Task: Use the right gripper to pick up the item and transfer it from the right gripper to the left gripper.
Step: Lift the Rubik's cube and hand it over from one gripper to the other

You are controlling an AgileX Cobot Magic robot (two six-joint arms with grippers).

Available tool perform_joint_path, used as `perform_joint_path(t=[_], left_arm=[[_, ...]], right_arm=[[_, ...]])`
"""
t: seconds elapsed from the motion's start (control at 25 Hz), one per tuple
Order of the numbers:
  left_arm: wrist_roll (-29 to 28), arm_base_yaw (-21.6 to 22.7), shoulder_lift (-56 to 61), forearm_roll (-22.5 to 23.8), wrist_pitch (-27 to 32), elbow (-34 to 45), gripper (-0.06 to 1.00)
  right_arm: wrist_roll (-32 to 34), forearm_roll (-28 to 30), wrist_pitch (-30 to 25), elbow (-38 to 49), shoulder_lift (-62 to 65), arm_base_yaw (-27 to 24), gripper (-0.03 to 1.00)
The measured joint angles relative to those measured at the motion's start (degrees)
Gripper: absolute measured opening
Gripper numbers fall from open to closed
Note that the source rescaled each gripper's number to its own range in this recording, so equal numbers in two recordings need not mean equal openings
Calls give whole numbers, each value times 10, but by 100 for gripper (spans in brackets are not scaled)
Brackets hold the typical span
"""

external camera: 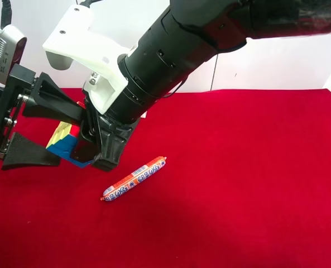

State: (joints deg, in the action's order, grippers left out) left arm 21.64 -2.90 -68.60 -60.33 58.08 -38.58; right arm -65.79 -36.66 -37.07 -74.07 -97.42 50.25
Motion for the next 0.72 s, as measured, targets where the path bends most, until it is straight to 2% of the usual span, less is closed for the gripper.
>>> perform_joint_path(t=[0.2, 0.32, 0.56, 0.72], left_arm=[[-1, 0, 0, -8, 10, 0, 59], [-1, 0, 0, -9, 20, -1, 53], [-1, 0, 0, -7, 38, -1, 52], [-1, 0, 0, -8, 45, -1, 42]], right_arm=[[0, -15, -1, 0, -1, 0, 0], [-6, -22, -1, 0, -1, 1, 0], [-26, -48, 0, 0, -1, 2, 0], [-40, -57, 0, 0, -1, 2, 0]])
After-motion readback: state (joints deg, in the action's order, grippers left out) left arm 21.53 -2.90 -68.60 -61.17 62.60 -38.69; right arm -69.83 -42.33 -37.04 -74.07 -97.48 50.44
